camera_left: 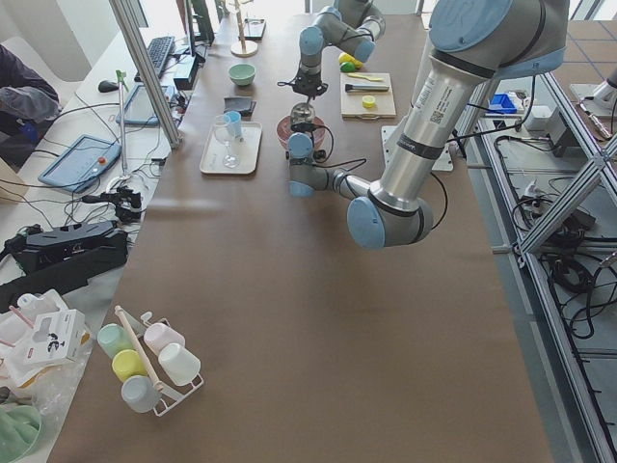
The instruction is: Put ice in cup with scoop
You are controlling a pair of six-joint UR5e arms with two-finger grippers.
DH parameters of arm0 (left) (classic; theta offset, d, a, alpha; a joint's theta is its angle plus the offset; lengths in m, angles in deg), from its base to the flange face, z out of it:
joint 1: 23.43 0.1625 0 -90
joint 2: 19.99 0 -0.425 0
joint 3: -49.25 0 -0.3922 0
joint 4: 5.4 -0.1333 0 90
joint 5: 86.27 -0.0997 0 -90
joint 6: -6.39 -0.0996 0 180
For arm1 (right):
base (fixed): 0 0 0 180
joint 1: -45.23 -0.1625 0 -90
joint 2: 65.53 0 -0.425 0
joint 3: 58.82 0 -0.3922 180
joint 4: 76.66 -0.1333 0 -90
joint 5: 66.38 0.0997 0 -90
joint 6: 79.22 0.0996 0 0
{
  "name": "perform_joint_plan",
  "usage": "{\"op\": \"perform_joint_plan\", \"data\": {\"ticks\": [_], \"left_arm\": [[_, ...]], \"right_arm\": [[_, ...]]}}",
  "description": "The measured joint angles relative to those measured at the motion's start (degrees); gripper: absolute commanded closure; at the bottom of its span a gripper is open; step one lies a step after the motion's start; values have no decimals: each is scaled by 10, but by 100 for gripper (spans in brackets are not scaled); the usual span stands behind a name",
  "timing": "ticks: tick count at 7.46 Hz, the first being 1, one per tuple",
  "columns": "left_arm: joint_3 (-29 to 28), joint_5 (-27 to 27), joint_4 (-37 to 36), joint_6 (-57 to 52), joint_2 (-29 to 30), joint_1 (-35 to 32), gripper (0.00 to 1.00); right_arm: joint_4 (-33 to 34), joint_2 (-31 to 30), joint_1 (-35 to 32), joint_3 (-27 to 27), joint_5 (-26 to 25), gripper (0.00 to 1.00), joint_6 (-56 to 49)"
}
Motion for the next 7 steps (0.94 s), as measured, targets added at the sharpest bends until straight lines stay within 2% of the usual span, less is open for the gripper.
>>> {"op": "perform_joint_plan", "data": {"ticks": [4,7], "left_arm": [[0,1,-1,-2,-2,0,2],[0,3,-5,-13,-3,-2,2]], "right_arm": [[-101,-64,-1,48,7,100,76],[-211,-119,-13,82,39,100,215]]}}
